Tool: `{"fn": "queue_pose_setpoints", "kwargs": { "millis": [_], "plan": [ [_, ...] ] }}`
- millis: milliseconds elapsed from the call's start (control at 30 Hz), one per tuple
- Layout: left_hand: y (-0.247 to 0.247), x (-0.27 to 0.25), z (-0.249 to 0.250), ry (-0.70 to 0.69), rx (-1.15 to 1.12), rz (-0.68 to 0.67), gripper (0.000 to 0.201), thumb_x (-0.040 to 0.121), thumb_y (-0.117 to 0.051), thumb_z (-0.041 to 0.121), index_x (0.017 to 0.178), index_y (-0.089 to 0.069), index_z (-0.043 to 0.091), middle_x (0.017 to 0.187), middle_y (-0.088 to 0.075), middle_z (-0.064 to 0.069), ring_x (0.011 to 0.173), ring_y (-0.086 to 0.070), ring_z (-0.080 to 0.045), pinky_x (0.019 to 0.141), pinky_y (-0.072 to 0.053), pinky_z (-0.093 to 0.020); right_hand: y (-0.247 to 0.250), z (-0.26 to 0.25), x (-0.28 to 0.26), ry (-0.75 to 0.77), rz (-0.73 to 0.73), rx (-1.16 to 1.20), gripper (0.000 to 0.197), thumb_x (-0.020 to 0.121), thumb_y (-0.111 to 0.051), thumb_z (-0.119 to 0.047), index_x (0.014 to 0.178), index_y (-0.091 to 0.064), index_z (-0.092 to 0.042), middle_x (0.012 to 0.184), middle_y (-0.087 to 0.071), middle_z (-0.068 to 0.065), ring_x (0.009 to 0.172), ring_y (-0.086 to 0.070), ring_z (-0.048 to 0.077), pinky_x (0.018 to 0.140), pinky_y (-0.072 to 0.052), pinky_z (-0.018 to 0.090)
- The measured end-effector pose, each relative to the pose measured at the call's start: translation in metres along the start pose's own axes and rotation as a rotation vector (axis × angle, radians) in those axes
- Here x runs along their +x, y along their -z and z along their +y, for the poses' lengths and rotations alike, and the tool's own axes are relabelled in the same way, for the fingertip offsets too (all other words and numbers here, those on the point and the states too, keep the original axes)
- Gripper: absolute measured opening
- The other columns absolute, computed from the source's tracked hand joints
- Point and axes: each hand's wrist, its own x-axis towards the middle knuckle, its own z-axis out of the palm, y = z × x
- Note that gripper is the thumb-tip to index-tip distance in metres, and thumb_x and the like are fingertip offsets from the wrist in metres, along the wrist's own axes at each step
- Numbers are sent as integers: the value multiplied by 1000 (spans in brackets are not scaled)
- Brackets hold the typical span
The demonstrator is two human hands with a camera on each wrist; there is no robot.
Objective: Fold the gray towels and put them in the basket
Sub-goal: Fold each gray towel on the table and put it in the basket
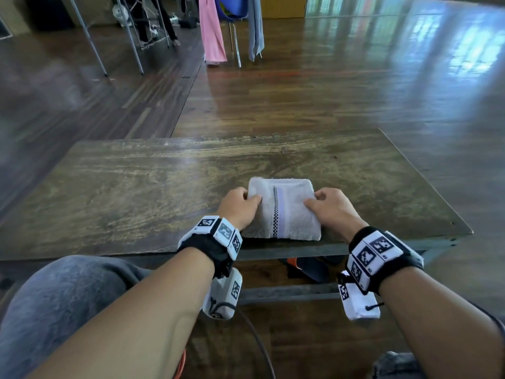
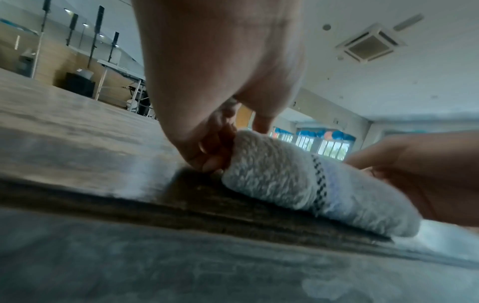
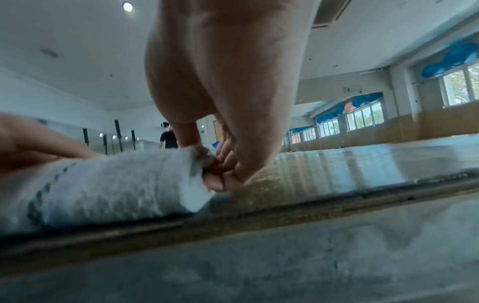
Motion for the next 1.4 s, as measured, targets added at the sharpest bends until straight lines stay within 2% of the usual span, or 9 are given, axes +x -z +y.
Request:
{"fn": "queue_pose_setpoints", "kwargs": {
  "millis": [300,600,700,800,967,1067,1133,1267,1400],
  "plan": [
    [-18,25,-7,15,249,29,30,102,-40,41,91,-48,14,90,-57,-6,80,-55,-27,68,-39,-35,-8,4,10,-42,62,-96,31,95,-54,-32,101,-64,-3,94,-67,7,69,-55,17,57,-43,28],
    [-9,37,8,193,145,-101,59,93,-38,50,122,-63,5,116,-66,-12,97,-64,-30,72,-45,-33,-8,-6,17,-125,-2,-104,28,91,-54,-37,76,-51,-14,84,-62,5,70,-61,23,56,-49,33],
    [0,50,23,224,63,-79,55,88,-48,55,99,-71,6,104,-68,-15,72,-60,-21,52,-32,-27,-3,-18,25,-116,33,-69,42,89,-59,-51,69,-50,-14,78,-63,7,66,-65,25,53,-54,32],
    [-5,60,28,146,104,12,40,88,-59,39,66,-58,6,80,-66,-15,61,-59,-24,44,-26,-27,-2,-24,32,-24,105,-117,44,88,-63,-45,61,-45,-14,67,-55,4,61,-55,25,52,-42,30],
    [-16,71,15,88,137,94,29,92,-58,35,94,-55,7,92,-60,-9,59,-44,-14,47,-26,-30,-4,-22,45,-126,63,37,33,88,-65,-22,63,-43,-20,67,-49,0,60,-47,17,52,-39,28],
    [-21,76,7,22,174,130,26,94,-57,37,88,-47,14,77,-49,2,59,-42,-10,48,-26,-29,-2,-22,51,-122,34,44,22,87,-60,-19,71,-46,-19,75,-53,2,64,-50,19,54,-42,31],
    [-22,79,5,6,189,132,25,95,-56,38,91,-47,15,75,-47,5,60,-43,-10,49,-27,-29,-2,-23,51,-121,28,18,10,89,-58,-24,86,-52,-17,91,-61,2,77,-60,23,61,-51,34],
    [-23,80,5,-29,209,131,26,98,-55,38,92,-45,15,74,-47,4,62,-45,-15,50,-26,-30,-3,-24,47,-111,3,-58,19,95,-53,-32,110,-51,-21,110,-60,6,97,-64,30,83,-59,48],
    [-20,81,9,60,152,80,41,94,-55,43,116,-51,9,108,-63,-9,74,-55,-18,50,-27,-29,-3,-23,45,-82,41,-184,27,95,-57,-37,115,-45,-23,117,-57,7,96,-58,28,78,-52,43]
  ]
}}
